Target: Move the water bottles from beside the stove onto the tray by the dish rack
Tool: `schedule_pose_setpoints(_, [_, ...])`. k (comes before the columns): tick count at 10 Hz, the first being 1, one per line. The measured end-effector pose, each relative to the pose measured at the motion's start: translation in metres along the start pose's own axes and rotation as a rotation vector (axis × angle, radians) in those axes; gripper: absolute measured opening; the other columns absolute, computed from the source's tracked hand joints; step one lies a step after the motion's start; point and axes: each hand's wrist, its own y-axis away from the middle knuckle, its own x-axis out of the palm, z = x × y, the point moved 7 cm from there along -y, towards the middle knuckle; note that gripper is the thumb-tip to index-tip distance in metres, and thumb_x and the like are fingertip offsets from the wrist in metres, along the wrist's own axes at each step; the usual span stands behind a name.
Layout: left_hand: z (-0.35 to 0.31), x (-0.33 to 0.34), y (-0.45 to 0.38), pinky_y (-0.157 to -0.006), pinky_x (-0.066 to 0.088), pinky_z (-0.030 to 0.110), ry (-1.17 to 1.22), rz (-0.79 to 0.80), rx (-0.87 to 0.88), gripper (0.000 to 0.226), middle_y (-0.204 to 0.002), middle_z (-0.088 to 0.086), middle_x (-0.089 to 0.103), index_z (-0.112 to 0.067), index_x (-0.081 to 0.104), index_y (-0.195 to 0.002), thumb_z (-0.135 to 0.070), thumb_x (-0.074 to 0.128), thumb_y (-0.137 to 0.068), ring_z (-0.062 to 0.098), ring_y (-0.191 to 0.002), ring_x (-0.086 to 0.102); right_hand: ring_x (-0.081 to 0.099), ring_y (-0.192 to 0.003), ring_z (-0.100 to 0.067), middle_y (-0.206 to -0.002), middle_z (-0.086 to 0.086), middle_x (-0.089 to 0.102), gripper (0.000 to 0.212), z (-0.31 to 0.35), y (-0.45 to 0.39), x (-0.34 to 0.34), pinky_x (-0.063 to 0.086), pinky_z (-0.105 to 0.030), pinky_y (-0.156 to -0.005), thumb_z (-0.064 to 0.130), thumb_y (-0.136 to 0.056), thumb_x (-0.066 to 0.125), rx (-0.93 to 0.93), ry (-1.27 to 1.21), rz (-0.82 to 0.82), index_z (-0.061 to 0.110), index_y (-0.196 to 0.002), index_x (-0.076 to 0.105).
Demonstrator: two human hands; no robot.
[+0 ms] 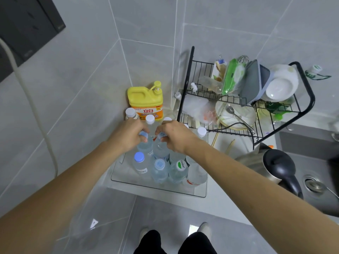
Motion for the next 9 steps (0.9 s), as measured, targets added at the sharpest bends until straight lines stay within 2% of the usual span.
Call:
schedule_pose_setpoints(1, [0.003,0.002,0.000,-0.082,0.056,0.038,0.003,-0.016,-0.038,0.029,-0.105,0.006,0.076,-0.018,0.079,-0.110,-0.020,0.082,-0.081,0.030,-0.098,0.068,0.061,-0.109,-0.029,-0.117,-0.006,0.066,0.038,-0.002,0.000,0.001,0.037,-0.029,-0.076,0.005,-0.089,0.067,0.000,-0.023,-0.010,0.017,-0.125,0.070])
schedule_pose_setpoints(3, [0.004,0.002,0.000,-0.086,0.056,0.039,-0.001,-0.008,-0.070,0.033,-0.112,0.007,0.076,-0.018,0.078,-0.114,-0.021,0.083,-0.081,0.030,-0.103,0.069,0.061,-0.106,-0.031,-0.117,-0.005,0.065,0.040,-0.004,-0.002,0.003,0.041,-0.031,-0.076,0.004,-0.087,0.067,0.016,-0.025,-0.010,0.019,-0.124,0.070])
schedule_pose_setpoints(6, [-0.008,0.000,0.012,-0.086,0.054,0.035,-0.001,0.004,-0.083,0.033,-0.114,0.009,0.075,-0.015,0.076,-0.115,-0.017,0.082,-0.083,0.031,-0.106,0.068,0.060,-0.108,-0.033,-0.118,-0.007,0.061,0.035,0.006,0.011,0.008,0.036,-0.032,-0.073,0.006,-0.092,0.063,0.028,-0.016,-0.030,0.017,-0.125,0.068])
schedule_pose_setpoints(7, [-0.008,0.000,0.021,-0.087,0.053,0.035,0.000,0.004,-0.094,0.031,-0.116,0.008,0.073,-0.018,0.075,-0.115,-0.019,0.081,-0.084,0.031,-0.109,0.067,0.059,-0.111,-0.034,-0.120,-0.008,0.059,0.034,0.008,0.018,0.011,0.047,-0.038,-0.080,0.011,-0.094,0.061,0.061,-0.049,-0.035,0.019,-0.128,0.066])
schedule_pose_setpoints(8, [-0.009,-0.003,0.028,-0.078,0.052,0.034,0.011,-0.015,-0.055,0.021,-0.107,0.004,0.072,-0.022,0.074,-0.102,-0.027,0.080,-0.083,0.030,-0.103,0.067,0.060,-0.118,-0.033,-0.130,-0.007,0.059,0.041,0.013,0.033,-0.002,0.052,-0.046,-0.095,0.021,-0.096,0.061,0.097,-0.102,-0.073,0.020,-0.137,0.060])
schedule_pose_setpoints(9, [-0.012,-0.017,0.027,-0.072,0.047,0.033,0.063,-0.062,-0.010,0.015,-0.097,0.000,0.070,-0.023,0.071,-0.095,-0.034,0.076,-0.086,0.028,-0.097,0.067,0.061,-0.118,-0.030,-0.129,-0.007,0.062,0.042,0.003,0.043,-0.028,0.052,-0.045,-0.097,0.021,-0.096,0.064,0.138,-0.105,-0.185,0.017,-0.138,0.060])
